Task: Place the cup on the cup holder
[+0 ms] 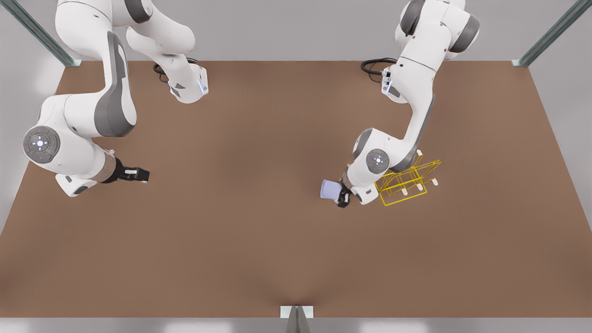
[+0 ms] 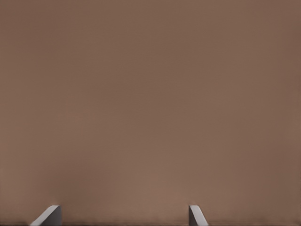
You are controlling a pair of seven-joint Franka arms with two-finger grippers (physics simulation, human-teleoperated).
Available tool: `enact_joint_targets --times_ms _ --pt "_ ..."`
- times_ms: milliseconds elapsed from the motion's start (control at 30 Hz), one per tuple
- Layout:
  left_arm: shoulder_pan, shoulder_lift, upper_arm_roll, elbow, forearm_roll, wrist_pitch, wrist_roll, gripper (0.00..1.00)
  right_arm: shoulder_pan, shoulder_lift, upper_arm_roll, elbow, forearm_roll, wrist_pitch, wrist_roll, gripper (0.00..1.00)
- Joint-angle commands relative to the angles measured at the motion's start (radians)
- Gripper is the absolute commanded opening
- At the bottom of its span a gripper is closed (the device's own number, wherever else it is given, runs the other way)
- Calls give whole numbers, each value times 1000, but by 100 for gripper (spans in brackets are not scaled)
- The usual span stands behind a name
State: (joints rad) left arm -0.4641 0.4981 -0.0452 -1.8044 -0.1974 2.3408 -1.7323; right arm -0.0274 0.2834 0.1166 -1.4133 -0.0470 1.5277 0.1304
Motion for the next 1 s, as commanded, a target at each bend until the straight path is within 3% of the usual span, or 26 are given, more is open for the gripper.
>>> enact_joint_targets --times_ms 0,167,500,667,967 --pt "5 8 -2 -6 76 38 -705 100 0 2 0 0 -4 -35 -117 100" --pt "-13 8 -30 -13 69 -69 -181 100 0 2 0 2 -2 -37 -118 100" --pt "-16 79 -48 -3 70 -21 -162 100 -3 5 -2 2 -2 -35 -118 100" --pt "-11 92 -48 -3 69 -18 129 100 -6 11 -3 2 -2 -35 -118 100" --pt "-11 129 -48 -9 69 -15 168 100 -9 13 -2 0 -1 -35 -118 100"
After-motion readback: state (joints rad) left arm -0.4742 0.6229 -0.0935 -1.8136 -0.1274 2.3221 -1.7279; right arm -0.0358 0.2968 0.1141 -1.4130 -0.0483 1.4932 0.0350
